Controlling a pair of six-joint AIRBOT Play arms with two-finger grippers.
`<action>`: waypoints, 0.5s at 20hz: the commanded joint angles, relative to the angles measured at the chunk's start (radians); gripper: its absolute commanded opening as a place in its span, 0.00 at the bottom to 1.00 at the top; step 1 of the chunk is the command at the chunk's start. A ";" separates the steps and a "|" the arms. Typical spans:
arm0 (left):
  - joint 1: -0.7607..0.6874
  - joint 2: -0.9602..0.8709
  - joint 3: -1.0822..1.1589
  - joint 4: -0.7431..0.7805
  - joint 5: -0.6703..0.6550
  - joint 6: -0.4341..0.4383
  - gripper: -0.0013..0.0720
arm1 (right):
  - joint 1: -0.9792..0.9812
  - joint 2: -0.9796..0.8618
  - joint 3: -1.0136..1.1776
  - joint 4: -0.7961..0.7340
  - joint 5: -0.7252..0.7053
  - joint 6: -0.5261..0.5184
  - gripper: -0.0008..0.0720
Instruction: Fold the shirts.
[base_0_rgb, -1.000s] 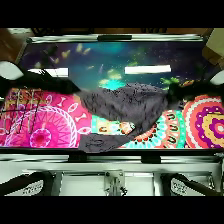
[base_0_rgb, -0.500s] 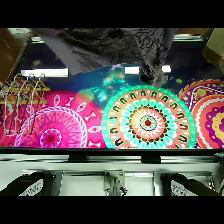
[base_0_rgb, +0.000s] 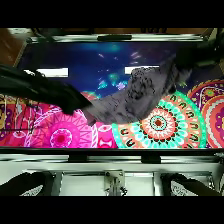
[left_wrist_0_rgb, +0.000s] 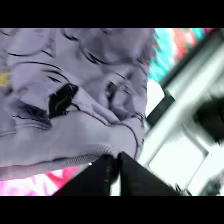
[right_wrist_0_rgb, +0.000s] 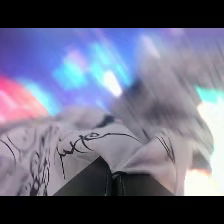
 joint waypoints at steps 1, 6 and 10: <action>-0.253 -0.121 -0.056 0.023 -0.013 0.068 0.71 | 0.002 0.005 -0.105 -0.241 0.246 0.023 0.14; -0.174 -0.142 0.064 0.174 -0.009 0.056 1.00 | 0.015 0.125 -0.302 -0.224 0.206 0.020 0.14; 0.030 -0.148 0.108 0.172 0.172 0.032 1.00 | 0.140 0.274 -0.322 -0.232 0.128 0.001 0.14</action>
